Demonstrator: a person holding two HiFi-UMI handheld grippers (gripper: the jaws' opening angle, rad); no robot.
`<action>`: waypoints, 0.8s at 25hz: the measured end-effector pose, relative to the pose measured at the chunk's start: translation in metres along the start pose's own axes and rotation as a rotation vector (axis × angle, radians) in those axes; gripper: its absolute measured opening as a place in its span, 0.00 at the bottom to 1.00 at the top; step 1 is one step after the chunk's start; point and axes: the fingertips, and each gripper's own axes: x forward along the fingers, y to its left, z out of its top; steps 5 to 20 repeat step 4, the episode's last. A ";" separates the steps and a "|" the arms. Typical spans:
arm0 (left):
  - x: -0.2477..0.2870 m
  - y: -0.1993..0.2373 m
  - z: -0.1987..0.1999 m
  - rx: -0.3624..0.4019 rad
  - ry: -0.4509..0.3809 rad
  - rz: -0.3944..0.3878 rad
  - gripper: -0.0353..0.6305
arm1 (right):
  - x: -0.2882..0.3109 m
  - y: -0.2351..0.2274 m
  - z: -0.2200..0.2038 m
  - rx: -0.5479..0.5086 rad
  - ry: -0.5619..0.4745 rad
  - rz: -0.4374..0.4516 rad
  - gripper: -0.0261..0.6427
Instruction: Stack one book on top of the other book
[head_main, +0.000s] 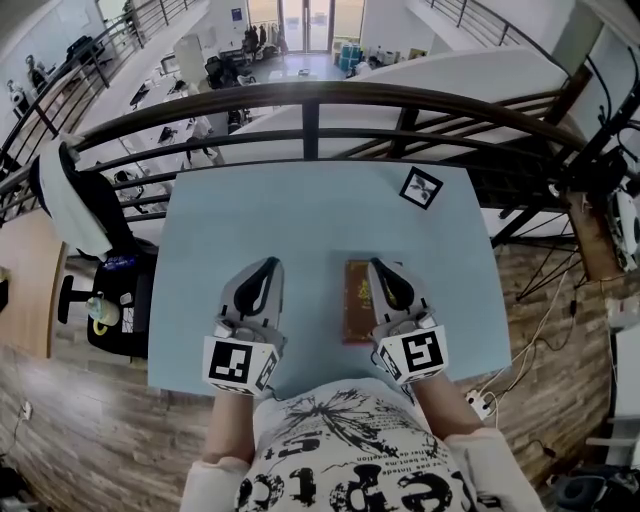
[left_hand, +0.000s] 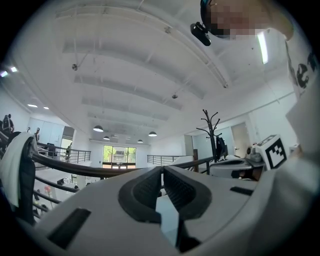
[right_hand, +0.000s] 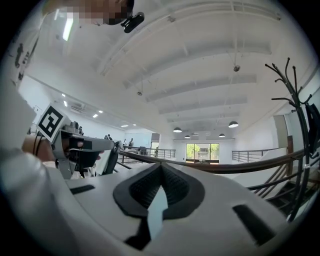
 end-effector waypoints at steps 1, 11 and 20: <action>-0.001 -0.001 0.000 0.000 0.003 -0.001 0.08 | -0.001 -0.001 0.000 0.001 0.003 -0.004 0.03; -0.002 -0.001 0.000 0.000 0.007 -0.003 0.08 | -0.003 -0.001 0.000 0.001 0.007 -0.010 0.03; -0.002 -0.001 0.000 0.000 0.007 -0.003 0.08 | -0.003 -0.001 0.000 0.001 0.007 -0.010 0.03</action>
